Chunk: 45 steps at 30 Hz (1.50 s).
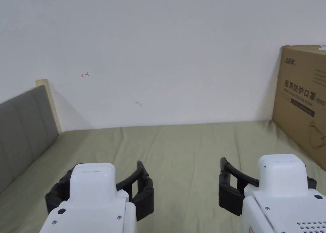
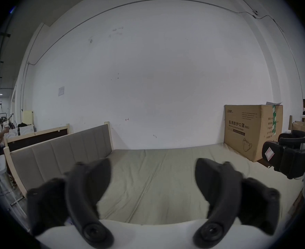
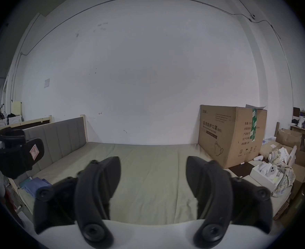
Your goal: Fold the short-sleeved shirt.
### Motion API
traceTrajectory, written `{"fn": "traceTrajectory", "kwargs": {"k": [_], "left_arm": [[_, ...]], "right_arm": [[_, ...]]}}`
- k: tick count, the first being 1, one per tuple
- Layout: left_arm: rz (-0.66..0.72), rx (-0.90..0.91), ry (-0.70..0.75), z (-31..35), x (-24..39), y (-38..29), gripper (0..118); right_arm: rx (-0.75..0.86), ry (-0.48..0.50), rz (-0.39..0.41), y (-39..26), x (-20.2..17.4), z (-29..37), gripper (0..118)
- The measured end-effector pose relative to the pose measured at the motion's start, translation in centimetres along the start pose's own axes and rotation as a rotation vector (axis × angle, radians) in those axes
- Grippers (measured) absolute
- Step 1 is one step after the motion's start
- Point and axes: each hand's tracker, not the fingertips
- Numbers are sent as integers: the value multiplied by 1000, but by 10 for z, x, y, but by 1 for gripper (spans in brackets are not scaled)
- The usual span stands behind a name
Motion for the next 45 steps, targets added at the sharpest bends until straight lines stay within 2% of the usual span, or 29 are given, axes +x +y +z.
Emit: {"fn": "traceTrajectory", "kwargs": {"k": [4, 6, 10, 14, 18, 23, 25, 29, 33, 35, 45], "left_arm": [[-1, 1, 12, 1, -2, -1, 104], [8, -13, 15, -1, -3, 1, 104], [61, -58, 12, -6, -4, 2, 105], [140, -117, -61, -11, -9, 2, 104], [102, -97, -50, -12, -5, 0, 104], [-8, -131, 53, -18, 8, -2, 104], [-23, -138, 28, -18, 9, -2, 104], [5, -125, -43, -14, 10, 1, 104], [-32, -145, -18, -12, 17, 7, 104], [-15, -113, -61, -11, 15, 7, 104], [9, -133, 6, -16, 12, 4, 104]], "right_arm": [[6, -18, 39, -3, -2, -1, 112], [5, -16, 43, -3, -2, 0, 118], [28, -27, 75, -3, -6, 3, 118], [5, -5, 58, -2, -4, 0, 118], [4, -22, 65, -4, -4, 0, 118], [-3, -28, 54, -3, -1, -3, 118], [-12, -25, 54, -4, 0, -5, 118], [-19, -39, 52, -6, 3, -7, 118], [-31, -42, 38, -6, 6, -11, 118], [-37, -40, 36, -7, 7, -12, 118], [-60, -36, 18, -8, 7, -18, 118]]}}
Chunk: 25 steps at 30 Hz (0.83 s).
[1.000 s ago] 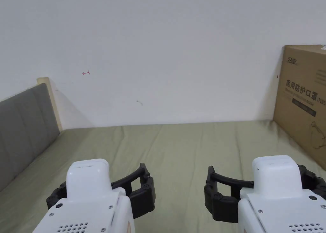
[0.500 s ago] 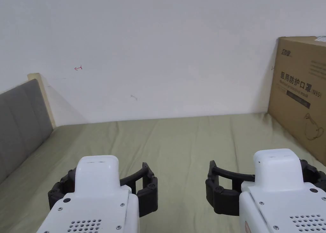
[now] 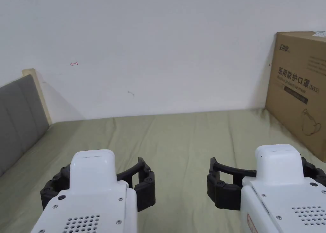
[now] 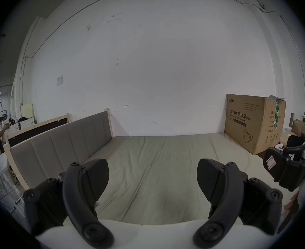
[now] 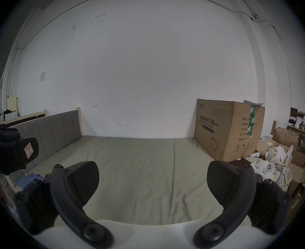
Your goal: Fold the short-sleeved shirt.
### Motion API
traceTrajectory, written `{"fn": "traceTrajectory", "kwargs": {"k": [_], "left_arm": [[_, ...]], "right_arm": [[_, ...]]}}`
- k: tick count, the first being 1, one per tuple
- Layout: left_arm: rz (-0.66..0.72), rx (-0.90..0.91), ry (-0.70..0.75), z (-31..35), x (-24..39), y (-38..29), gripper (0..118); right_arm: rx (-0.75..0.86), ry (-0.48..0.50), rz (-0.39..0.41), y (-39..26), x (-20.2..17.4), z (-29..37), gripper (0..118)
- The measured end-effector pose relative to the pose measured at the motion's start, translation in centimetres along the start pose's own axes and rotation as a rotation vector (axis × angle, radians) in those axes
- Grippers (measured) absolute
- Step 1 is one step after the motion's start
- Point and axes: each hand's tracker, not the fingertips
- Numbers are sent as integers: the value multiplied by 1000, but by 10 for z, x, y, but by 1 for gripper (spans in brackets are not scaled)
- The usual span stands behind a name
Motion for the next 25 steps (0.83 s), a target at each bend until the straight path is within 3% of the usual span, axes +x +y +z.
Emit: {"fn": "traceTrajectory", "kwargs": {"k": [11, 25], "left_arm": [[84, -53, -90, -7, -12, 1, 104], [13, -40, -61, -5, -4, 5, 104]], "right_arm": [[-8, 11, 14, 0, -6, -2, 118], [-13, 15, 23, -1, -7, -3, 118]]}}
